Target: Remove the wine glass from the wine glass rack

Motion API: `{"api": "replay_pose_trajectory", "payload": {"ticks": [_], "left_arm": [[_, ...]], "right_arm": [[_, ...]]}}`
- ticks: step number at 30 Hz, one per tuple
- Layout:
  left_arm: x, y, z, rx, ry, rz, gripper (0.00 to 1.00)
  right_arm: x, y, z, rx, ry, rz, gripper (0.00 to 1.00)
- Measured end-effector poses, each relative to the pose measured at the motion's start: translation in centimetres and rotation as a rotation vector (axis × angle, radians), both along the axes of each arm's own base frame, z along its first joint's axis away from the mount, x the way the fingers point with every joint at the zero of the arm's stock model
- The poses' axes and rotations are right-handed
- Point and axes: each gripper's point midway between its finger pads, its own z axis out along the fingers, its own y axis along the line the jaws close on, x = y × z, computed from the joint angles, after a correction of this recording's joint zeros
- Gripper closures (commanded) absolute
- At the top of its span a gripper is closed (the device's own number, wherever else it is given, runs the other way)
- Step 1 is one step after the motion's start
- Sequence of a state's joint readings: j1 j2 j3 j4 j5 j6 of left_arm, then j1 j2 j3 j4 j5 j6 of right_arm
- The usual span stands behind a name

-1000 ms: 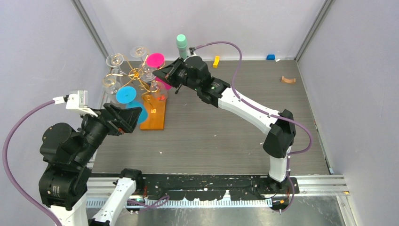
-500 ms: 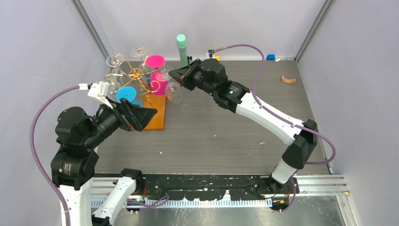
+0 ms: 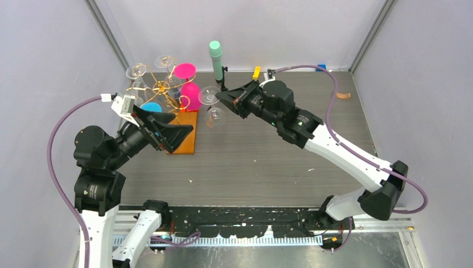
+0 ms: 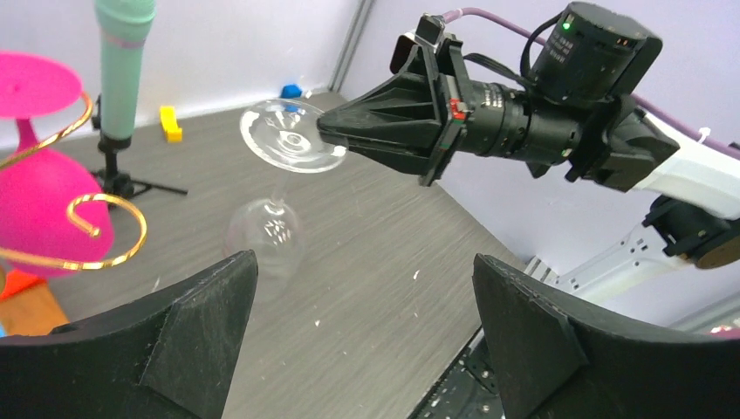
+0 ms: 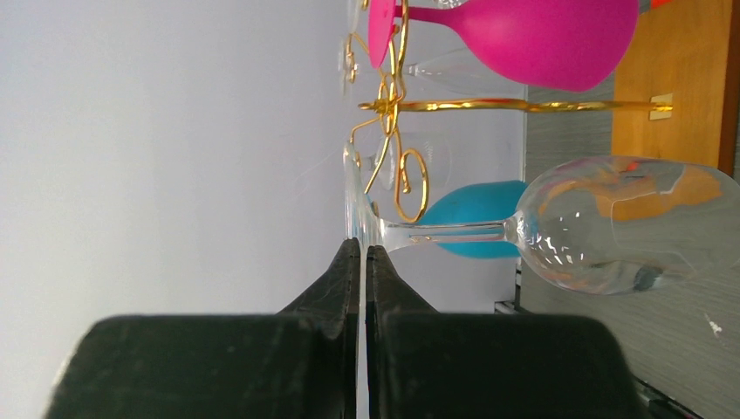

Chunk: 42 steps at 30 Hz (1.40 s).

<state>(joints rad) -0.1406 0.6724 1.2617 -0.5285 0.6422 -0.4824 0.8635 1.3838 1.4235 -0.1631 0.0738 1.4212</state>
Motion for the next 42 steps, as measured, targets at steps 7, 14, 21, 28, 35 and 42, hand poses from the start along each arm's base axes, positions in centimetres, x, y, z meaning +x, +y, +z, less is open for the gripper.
{"api": "replay_pose_trajectory", "payload": {"ticks": [7, 14, 21, 28, 35, 42], "left_arm": [[1.0, -1.6, 0.6, -0.013, -0.179, -0.120, 0.07], [1.9, -3.4, 3.0, -0.045, -0.296, -0.245, 0.20], [1.6, -8.4, 1.0, -0.030, -0.275, -0.455, 0.23], [2.7, -11.9, -2.5, 0.047, -0.219, -0.524, 0.33], [2.7, -12.1, -2.0, 0.030, -0.252, -0.512, 0.58], [2.6, -12.5, -2.2, 0.013, -0.246, -0.523, 0.83]], "right_arm": [[-3.4, -3.2, 3.1, 0.094, 0.000, 0.024, 1.00], [-5.9, -5.3, 5.5, 0.161, 0.023, 0.050, 1.00], [-7.3, -5.2, 5.2, 0.145, 0.076, 0.109, 1.00], [-7.8, -5.2, 5.9, 0.158, 0.081, 0.129, 1.00], [-7.8, -5.1, 5.8, 0.171, 0.102, 0.131, 1.00], [-7.8, -5.1, 6.1, 0.182, 0.096, 0.133, 1.00]]}}
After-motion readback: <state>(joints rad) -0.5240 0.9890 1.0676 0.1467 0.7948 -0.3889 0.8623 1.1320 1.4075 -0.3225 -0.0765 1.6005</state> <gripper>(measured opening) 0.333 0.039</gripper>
